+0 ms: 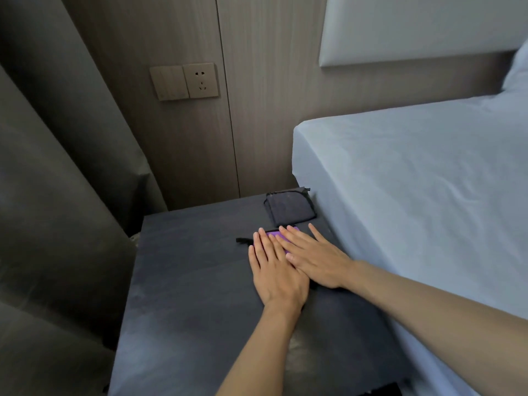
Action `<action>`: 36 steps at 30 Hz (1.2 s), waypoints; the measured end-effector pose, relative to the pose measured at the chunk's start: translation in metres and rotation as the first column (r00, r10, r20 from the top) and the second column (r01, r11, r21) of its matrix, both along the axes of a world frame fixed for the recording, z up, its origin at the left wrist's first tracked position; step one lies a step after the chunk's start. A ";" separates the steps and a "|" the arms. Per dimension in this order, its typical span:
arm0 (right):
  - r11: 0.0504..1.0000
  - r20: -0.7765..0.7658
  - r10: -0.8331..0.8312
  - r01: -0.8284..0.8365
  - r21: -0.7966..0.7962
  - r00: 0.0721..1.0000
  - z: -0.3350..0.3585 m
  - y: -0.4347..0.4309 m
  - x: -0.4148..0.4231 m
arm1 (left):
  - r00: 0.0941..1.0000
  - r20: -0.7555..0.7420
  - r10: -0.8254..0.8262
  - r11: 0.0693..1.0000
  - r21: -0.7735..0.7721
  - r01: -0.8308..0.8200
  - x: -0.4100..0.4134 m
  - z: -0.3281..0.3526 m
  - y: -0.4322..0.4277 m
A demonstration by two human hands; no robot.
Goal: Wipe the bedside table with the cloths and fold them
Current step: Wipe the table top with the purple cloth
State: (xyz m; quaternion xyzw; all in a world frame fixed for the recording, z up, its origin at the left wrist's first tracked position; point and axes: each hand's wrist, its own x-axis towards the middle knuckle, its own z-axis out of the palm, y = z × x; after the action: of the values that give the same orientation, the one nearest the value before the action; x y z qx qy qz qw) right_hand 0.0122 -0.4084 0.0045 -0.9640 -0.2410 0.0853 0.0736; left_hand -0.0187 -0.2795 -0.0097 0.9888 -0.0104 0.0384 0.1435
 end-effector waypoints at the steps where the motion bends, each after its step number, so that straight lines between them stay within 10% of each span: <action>1: 1.000 -0.014 -0.028 0.028 0.000 1.000 0.001 -0.005 -0.002 | 1.000 0.008 -0.012 1.000 -0.010 0.012 0.000 0.000 -0.005; 23: 0.662 -0.049 -0.745 0.747 0.067 0.665 0.005 0.075 -0.076 | 0.646 -0.190 -0.739 0.591 0.279 0.757 0.030 0.015 0.050; 36: 0.785 -0.109 -0.607 0.615 0.071 0.787 0.006 0.167 -0.081 | 0.775 -0.193 -0.602 0.729 0.262 0.632 0.003 0.013 0.157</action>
State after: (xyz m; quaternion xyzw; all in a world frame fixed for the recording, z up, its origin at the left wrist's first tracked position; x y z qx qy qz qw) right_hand -0.0689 -0.2411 0.0100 -0.9807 0.0829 0.0828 0.1563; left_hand -0.0160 -0.1228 0.0029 0.9393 -0.3376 -0.0605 -0.0096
